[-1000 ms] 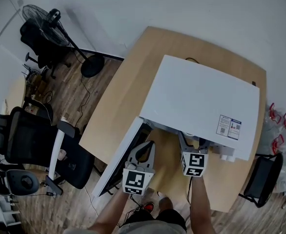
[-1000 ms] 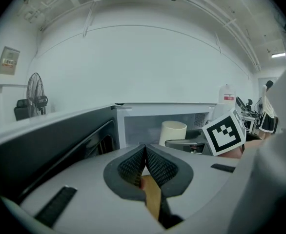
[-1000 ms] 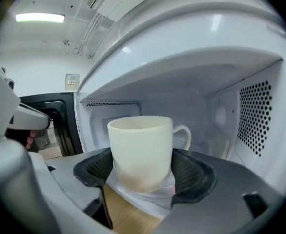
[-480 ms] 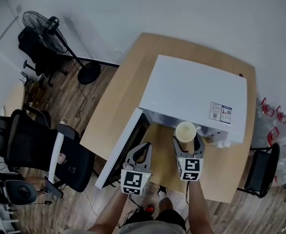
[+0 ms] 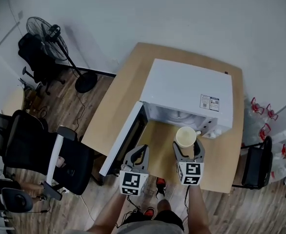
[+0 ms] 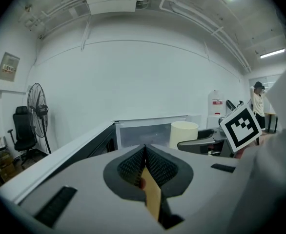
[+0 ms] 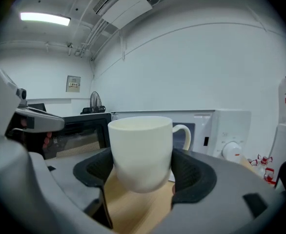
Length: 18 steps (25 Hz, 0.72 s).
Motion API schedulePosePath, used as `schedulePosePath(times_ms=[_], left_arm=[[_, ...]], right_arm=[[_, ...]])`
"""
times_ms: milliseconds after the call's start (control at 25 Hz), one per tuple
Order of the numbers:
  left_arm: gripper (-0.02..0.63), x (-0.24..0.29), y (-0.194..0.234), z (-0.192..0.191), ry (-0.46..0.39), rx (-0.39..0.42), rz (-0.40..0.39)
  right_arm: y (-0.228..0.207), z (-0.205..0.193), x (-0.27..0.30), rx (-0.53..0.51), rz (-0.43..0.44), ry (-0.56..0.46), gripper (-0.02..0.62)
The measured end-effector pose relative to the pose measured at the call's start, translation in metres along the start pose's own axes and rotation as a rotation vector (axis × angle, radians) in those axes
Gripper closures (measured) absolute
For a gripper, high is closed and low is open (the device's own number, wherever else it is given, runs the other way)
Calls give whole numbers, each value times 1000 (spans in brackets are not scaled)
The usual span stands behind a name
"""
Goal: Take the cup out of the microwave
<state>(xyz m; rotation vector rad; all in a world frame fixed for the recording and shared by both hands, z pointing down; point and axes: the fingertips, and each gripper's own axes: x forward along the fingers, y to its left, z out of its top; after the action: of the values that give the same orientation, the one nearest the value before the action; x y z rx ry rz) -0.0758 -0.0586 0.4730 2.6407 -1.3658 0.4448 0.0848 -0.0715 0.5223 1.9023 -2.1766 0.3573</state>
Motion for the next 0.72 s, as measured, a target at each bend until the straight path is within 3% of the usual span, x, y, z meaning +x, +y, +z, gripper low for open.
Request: schedulePosePath(times_ms=[720], left_arm=[[583, -77, -47, 19, -86, 46, -70]], right_arm=[[-16, 30, -167, 1, -160, -58, 221]])
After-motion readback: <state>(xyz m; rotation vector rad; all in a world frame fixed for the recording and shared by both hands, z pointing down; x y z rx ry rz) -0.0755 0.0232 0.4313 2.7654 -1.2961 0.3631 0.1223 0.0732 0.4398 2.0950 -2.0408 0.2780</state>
